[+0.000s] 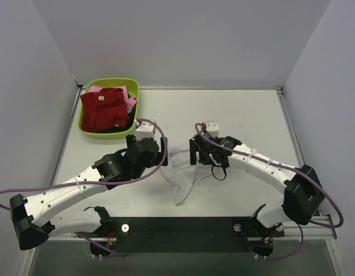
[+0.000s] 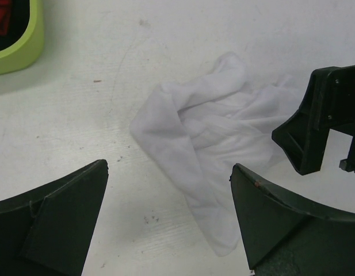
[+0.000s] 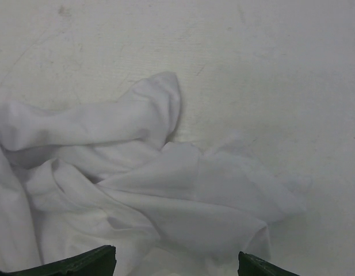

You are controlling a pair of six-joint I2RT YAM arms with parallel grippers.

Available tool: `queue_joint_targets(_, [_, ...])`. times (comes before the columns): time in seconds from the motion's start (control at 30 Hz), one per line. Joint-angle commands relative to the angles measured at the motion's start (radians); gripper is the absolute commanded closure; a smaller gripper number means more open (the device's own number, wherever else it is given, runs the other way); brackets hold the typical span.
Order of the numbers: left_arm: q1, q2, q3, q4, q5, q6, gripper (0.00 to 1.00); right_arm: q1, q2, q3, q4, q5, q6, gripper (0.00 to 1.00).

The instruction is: Fold and stack the t-shirts

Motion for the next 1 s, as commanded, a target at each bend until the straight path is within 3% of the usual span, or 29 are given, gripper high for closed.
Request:
queue_joint_targets(0.0, [-0.004,-0.018,-0.020,-0.013,-0.037,-0.029,0.03,0.056,0.023,0.024,0.013,-0.015,0.046,0.18])
queue_joint_targets(0.27, [-0.002,-0.004,-0.022,-0.004,-0.042,-0.014,0.03,0.104,0.102,0.032,0.032,-0.024,0.079,0.30])
queue_joint_targets(0.37, [-0.004,-0.010,-0.025,-0.007,-0.046,-0.011,0.03,0.104,0.127,0.035,0.045,-0.024,0.080,0.42])
queue_joint_targets(0.47, [-0.001,-0.018,-0.031,-0.012,-0.053,-0.006,0.03,0.104,0.153,0.046,0.055,-0.024,0.086,0.61])
queue_joint_targets(0.63, [-0.001,-0.030,-0.033,-0.027,-0.066,-0.006,0.03,0.104,0.191,0.066,0.064,-0.027,0.089,0.81])
queue_joint_targets(0.73, [0.001,-0.036,-0.039,-0.027,-0.069,-0.005,0.03,0.104,0.208,0.078,0.064,-0.027,0.089,1.00])
queue_joint_targets(0.97, [0.006,-0.030,-0.053,-0.027,-0.077,-0.008,0.02,0.109,0.178,0.176,0.026,0.048,0.037,1.00])
